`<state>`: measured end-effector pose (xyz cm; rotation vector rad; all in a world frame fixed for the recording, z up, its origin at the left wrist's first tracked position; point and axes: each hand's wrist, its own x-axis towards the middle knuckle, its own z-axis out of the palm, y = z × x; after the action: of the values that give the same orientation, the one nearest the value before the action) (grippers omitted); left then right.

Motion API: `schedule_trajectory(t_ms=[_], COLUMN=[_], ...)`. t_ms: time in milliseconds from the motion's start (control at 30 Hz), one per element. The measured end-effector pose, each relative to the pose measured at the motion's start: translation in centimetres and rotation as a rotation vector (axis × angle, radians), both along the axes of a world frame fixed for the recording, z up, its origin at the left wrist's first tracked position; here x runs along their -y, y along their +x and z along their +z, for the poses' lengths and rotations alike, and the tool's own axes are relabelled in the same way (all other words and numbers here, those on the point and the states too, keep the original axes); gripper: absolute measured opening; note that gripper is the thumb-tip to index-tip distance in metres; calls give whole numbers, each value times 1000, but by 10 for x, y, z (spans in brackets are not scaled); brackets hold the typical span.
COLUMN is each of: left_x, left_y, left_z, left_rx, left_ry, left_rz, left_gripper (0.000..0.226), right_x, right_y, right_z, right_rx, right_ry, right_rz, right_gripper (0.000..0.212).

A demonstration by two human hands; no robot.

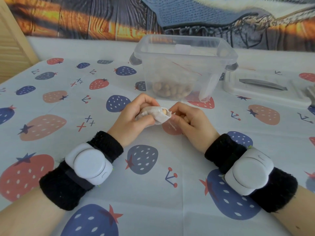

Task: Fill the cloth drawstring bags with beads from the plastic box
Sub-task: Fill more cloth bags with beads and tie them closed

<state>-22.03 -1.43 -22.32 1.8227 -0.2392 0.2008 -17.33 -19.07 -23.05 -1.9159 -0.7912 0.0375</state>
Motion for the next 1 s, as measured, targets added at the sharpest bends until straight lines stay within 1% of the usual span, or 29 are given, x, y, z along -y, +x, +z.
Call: schedule_trajectory(t_ms=[67, 167, 233, 333, 433, 533, 633, 733, 867, 1000], left_x=[1, 1, 1, 3, 5, 5, 5, 5, 4, 2], left_y=[-1, 0, 0, -1, -4, -6, -4, -1, 3, 5], left_z=[0, 2, 4, 4, 3, 1, 0, -2, -2, -4], left_rx=[-1, -5, -18, -17, 10, 83, 130, 154, 264, 325], left_ry=[11, -5, -24, 21, 114, 263, 330, 376, 440, 441], left_rz=[-9, -17, -37, -61, -68, -69, -27, -3, 63, 83], left_gripper=[21, 26, 32, 35, 28, 26, 23, 21, 22, 23], right_x=[0, 1, 1, 3, 6, 6, 6, 8, 7, 7], right_y=[-1, -1, 0, 6, 9, 8, 7, 7, 7, 7], right_z=[2, 6, 7, 6, 8, 9, 11, 12, 10, 11], right_rx=[-34, -250, -380, -522, -625, -667, -691, -701, -682, -686], right_ry=[4, 157, 274, 418, 531, 581, 623, 661, 688, 696], right_rz=[25, 84, 142, 214, 276, 310, 339, 348, 338, 329], right_gripper=[19, 30, 30, 23, 23, 25, 26, 24, 20, 22])
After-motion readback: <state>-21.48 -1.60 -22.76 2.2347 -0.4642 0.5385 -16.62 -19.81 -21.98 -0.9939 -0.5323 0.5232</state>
